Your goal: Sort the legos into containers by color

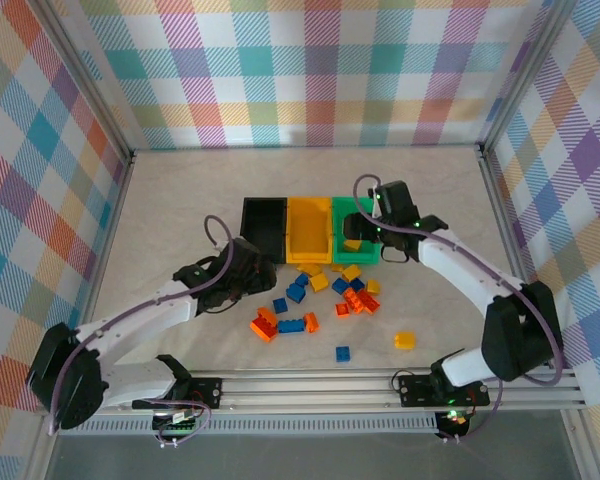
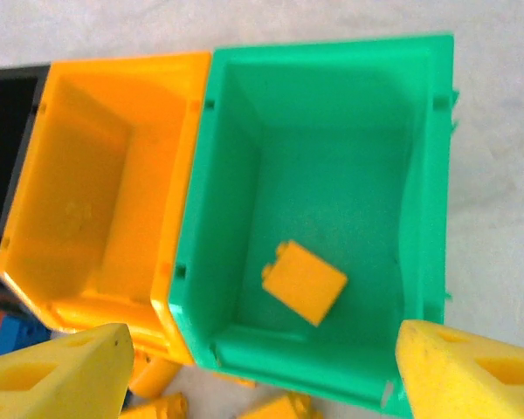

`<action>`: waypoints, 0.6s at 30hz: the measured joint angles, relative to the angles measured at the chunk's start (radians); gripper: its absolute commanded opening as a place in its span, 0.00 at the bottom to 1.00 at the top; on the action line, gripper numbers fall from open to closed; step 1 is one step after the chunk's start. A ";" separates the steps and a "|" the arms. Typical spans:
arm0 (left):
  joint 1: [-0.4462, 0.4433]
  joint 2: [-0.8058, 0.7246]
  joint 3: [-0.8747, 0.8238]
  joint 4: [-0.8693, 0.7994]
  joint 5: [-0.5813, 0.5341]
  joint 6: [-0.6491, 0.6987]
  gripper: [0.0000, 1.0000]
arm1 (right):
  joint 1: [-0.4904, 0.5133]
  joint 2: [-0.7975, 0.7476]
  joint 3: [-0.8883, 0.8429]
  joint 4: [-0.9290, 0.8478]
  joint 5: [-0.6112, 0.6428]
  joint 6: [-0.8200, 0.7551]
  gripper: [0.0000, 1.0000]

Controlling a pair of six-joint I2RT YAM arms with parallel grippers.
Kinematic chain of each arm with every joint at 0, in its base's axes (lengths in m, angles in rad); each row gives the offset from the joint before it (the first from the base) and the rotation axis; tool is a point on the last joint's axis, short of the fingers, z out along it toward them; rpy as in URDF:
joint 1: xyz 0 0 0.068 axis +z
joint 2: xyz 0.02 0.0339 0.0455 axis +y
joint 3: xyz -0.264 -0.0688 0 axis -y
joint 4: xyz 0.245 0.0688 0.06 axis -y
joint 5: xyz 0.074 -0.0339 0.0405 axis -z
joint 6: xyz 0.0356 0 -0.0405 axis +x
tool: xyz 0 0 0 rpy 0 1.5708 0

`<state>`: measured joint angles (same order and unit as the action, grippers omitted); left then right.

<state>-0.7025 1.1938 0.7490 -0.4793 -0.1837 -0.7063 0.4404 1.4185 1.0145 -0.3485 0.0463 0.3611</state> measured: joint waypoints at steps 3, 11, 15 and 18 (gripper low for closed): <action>-0.053 0.035 -0.004 -0.021 0.000 -0.011 0.82 | 0.000 -0.031 -0.074 0.013 -0.014 0.008 0.79; -0.151 0.085 -0.062 -0.018 0.006 -0.037 0.83 | 0.000 -0.087 -0.178 0.024 -0.030 0.020 0.79; -0.180 0.159 -0.061 -0.023 0.003 -0.038 0.65 | 0.000 -0.105 -0.185 0.041 -0.031 0.020 0.79; -0.185 0.163 -0.066 -0.035 -0.010 -0.060 0.57 | 0.000 -0.113 -0.192 0.051 -0.029 0.020 0.79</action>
<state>-0.8871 1.3567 0.6834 -0.5148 -0.1936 -0.7658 0.4404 1.3052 0.8227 -0.2974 0.0177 0.3809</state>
